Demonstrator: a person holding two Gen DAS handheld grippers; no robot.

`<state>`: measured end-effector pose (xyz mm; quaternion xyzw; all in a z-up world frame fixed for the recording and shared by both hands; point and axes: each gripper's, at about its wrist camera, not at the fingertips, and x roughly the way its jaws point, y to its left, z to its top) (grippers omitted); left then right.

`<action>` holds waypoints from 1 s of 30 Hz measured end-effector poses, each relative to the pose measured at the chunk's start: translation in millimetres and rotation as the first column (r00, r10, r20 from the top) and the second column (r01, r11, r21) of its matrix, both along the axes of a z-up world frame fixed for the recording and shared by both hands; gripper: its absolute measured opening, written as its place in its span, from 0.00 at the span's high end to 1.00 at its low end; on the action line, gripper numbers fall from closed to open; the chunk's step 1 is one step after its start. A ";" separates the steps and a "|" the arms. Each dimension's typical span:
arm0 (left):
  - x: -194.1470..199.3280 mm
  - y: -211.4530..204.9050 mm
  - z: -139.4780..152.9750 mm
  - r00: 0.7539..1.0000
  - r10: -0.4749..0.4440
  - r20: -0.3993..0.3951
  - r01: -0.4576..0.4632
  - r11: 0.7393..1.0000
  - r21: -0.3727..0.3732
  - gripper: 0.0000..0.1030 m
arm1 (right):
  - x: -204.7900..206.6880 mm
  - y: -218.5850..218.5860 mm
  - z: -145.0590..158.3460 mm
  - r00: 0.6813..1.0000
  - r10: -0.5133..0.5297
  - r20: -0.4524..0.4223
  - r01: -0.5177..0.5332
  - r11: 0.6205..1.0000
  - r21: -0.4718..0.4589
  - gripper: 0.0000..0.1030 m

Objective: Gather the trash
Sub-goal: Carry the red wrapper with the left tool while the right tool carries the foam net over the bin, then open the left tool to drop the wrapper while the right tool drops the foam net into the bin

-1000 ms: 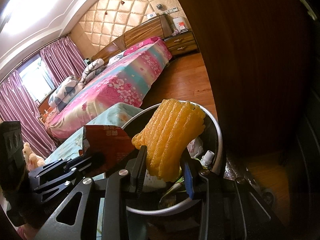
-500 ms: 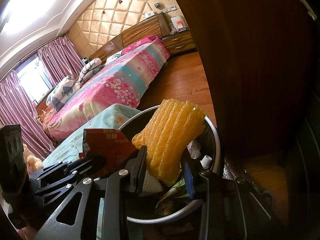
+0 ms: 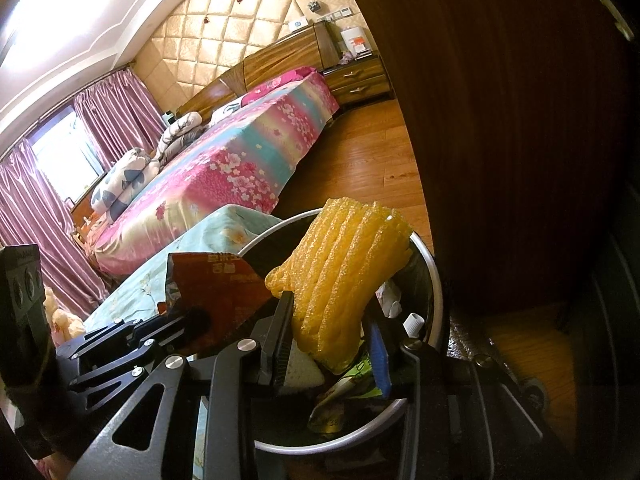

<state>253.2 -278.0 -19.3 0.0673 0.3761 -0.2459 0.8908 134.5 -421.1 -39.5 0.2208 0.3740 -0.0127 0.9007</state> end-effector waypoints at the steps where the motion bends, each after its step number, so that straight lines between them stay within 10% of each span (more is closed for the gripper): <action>1: 0.4 0.0 0.0 1.000 0.000 0.000 0.000 1.000 0.000 0.83 | 0.8 0.1 -0.5 1.000 0.001 -0.003 -0.001 1.000 0.000 0.66; 30: -0.6 -2.7 4.6 1.000 -0.001 -0.004 0.001 1.000 0.009 0.74 | 12.2 -3.1 -3.3 0.999 0.016 -0.032 -0.016 1.000 0.006 0.55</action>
